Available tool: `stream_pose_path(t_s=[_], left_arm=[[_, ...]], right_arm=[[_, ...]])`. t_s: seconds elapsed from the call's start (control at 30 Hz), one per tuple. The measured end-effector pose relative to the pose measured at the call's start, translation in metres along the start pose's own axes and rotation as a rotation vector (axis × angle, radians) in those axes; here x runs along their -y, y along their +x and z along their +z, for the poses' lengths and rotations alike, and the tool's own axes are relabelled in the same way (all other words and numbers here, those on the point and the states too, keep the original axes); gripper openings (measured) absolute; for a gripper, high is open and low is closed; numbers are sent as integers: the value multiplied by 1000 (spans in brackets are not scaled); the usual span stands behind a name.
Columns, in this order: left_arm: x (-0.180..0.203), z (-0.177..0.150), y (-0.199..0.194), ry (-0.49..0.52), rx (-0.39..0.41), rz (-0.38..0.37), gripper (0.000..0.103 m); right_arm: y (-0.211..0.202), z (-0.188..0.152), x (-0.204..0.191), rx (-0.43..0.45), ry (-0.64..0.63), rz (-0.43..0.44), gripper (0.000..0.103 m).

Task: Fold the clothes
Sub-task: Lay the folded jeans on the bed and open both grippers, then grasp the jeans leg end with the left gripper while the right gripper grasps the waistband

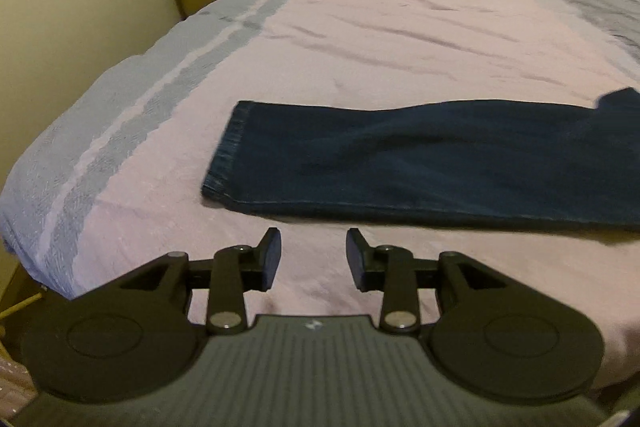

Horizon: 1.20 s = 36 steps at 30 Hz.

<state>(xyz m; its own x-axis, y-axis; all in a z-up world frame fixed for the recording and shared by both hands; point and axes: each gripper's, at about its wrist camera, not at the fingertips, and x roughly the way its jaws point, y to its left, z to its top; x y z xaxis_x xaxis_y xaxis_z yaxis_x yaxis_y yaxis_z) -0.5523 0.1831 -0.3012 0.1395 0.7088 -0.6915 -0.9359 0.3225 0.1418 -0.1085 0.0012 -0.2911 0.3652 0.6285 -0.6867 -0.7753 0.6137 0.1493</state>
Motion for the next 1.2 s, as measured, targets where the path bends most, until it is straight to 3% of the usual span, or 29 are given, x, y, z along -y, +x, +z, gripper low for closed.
stream_pose_path(t_s=[0.23, 0.53, 0.8, 0.9, 1.0, 1.07, 1.2], left_arm=[[17, -18, -38, 13, 13, -52, 37], [26, -34, -69, 17, 26, -88, 41], [29, -35, -77, 16, 42, -124, 41], [11, -31, -68, -89, 52, -222, 41], [-33, -31, -40, -354, 56, -389, 41], [-66, -36, -10, -561, 55, -460, 37], [-117, -52, 52, -947, 19, -501, 35]], right_arm=[[-35, -20, -12, -12, -30, 40, 50], [-68, -34, -15, -6, -54, -6, 51], [-78, -34, -13, 19, -47, 8, 52], [-79, -30, -9, 40, -30, 11, 52], [-73, -25, 1, 55, 8, 21, 52], [-63, -19, 9, 48, 37, 15, 52], [-39, -5, 19, 30, 83, 1, 52]])
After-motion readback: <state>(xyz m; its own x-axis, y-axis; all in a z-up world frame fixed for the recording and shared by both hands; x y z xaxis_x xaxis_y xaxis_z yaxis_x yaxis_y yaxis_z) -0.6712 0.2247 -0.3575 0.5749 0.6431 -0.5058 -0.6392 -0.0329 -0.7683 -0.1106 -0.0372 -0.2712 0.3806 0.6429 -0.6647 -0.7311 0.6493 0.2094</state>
